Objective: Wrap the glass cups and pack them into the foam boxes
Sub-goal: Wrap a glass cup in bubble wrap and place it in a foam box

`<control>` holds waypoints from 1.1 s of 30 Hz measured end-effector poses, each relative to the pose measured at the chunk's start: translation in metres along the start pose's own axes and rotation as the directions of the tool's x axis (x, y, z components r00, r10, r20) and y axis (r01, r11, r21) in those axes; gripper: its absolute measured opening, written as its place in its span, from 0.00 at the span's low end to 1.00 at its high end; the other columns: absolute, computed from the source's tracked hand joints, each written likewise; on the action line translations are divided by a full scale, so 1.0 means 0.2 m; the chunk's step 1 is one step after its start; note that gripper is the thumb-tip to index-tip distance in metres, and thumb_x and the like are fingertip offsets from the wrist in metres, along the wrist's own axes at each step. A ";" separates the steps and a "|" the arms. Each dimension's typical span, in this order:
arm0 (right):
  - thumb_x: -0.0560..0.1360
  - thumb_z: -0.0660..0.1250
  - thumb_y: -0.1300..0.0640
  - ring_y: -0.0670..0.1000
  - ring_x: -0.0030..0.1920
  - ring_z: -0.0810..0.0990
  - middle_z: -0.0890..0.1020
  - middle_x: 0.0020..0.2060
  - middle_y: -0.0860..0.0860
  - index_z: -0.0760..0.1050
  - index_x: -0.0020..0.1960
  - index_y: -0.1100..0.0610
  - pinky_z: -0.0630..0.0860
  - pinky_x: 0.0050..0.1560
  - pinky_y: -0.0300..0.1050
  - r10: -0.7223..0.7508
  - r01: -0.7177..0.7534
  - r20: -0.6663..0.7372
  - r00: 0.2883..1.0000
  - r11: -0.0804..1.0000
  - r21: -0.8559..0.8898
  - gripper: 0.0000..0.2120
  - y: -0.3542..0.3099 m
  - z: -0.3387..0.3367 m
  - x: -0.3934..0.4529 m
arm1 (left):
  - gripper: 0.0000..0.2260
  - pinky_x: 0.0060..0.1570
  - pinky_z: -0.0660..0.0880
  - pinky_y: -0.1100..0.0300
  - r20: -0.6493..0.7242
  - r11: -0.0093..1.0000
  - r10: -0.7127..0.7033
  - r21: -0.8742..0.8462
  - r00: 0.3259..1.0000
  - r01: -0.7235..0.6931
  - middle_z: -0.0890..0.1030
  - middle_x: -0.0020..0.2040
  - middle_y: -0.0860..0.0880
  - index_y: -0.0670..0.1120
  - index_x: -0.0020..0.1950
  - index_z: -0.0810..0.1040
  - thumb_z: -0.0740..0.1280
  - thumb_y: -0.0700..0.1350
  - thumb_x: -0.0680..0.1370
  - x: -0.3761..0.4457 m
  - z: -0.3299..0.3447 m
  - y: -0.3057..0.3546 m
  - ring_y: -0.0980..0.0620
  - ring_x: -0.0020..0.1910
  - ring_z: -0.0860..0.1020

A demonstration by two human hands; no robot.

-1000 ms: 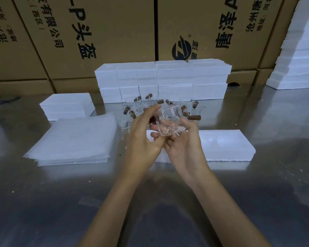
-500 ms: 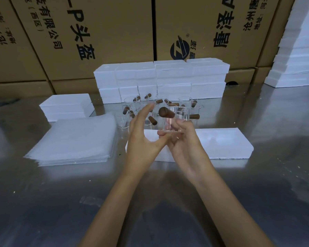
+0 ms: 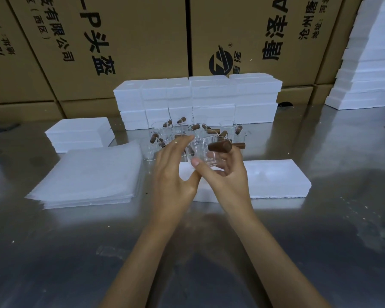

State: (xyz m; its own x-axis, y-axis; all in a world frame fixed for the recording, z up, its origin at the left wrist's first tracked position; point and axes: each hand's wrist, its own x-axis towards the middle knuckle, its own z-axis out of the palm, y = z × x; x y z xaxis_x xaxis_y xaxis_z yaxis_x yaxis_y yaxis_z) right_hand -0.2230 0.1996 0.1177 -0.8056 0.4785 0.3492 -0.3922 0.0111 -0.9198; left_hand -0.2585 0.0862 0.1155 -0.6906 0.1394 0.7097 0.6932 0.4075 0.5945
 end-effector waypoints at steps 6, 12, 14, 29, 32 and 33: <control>0.63 0.77 0.51 0.53 0.53 0.84 0.83 0.55 0.56 0.78 0.54 0.56 0.78 0.52 0.45 0.250 -0.288 0.146 0.957 0.882 0.374 0.22 0.00 -0.02 0.02 | 0.32 0.68 0.63 0.67 0.053 0.991 -0.098 -0.090 0.994 0.102 0.71 0.72 0.60 0.60 0.74 0.66 0.77 0.48 0.74 0.01 0.01 -0.01 0.61 0.71 0.66; 0.68 0.75 0.44 0.52 0.53 0.84 0.85 0.52 0.54 0.80 0.52 0.55 0.78 0.52 0.47 0.272 -0.309 0.153 0.950 0.888 0.340 0.19 -0.01 -0.03 0.05 | 0.28 0.68 0.67 0.61 0.035 0.993 -0.081 -0.086 0.996 0.084 0.75 0.67 0.59 0.57 0.70 0.72 0.77 0.44 0.73 0.02 -0.01 -0.05 0.60 0.69 0.70; 0.66 0.74 0.38 0.51 0.40 0.82 0.83 0.40 0.53 0.80 0.50 0.54 0.78 0.40 0.44 0.260 -0.256 0.029 0.965 0.921 0.294 0.23 -0.02 -0.08 0.08 | 0.29 0.67 0.66 0.63 0.035 0.996 -0.083 -0.038 0.996 0.085 0.73 0.67 0.62 0.60 0.70 0.71 0.77 0.45 0.73 0.02 -0.02 -0.07 0.63 0.69 0.68; 0.80 0.62 0.66 0.53 0.34 0.76 0.78 0.35 0.58 0.78 0.52 0.63 0.76 0.34 0.44 0.121 -0.175 0.193 0.974 0.941 0.291 0.06 -0.04 -0.17 0.09 | 0.29 0.70 0.69 0.45 0.070 0.984 -0.161 -0.066 0.984 0.166 0.74 0.67 0.61 0.65 0.66 0.71 0.80 0.50 0.70 0.02 -0.02 -0.04 0.56 0.69 0.70; 0.80 0.62 0.67 0.53 0.35 0.77 0.79 0.36 0.58 0.78 0.52 0.61 0.77 0.36 0.44 0.126 -0.193 0.228 0.965 0.934 0.302 0.06 -0.03 -0.17 0.09 | 0.31 0.71 0.68 0.45 0.090 0.982 -0.169 -0.073 0.982 0.176 0.72 0.70 0.60 0.65 0.69 0.69 0.79 0.48 0.72 0.03 -0.03 -0.05 0.55 0.71 0.68; 0.80 0.62 0.66 0.53 0.35 0.77 0.79 0.36 0.58 0.78 0.52 0.61 0.77 0.36 0.44 0.125 -0.193 0.234 0.964 0.935 0.298 0.07 -0.03 -0.17 0.09 | 0.31 0.71 0.68 0.45 0.092 0.982 -0.165 -0.074 0.982 0.172 0.72 0.70 0.59 0.64 0.70 0.70 0.78 0.48 0.72 0.03 -0.03 -0.05 0.56 0.72 0.68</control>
State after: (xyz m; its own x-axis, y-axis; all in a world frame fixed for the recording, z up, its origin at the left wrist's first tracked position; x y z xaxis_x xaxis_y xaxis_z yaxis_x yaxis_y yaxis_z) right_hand -0.2202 0.2383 0.1232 -0.9296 0.2574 0.2639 -0.3434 -0.3438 -0.8740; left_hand -0.2684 0.0771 0.1149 -0.8113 0.1529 0.5643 0.5777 0.3576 0.7338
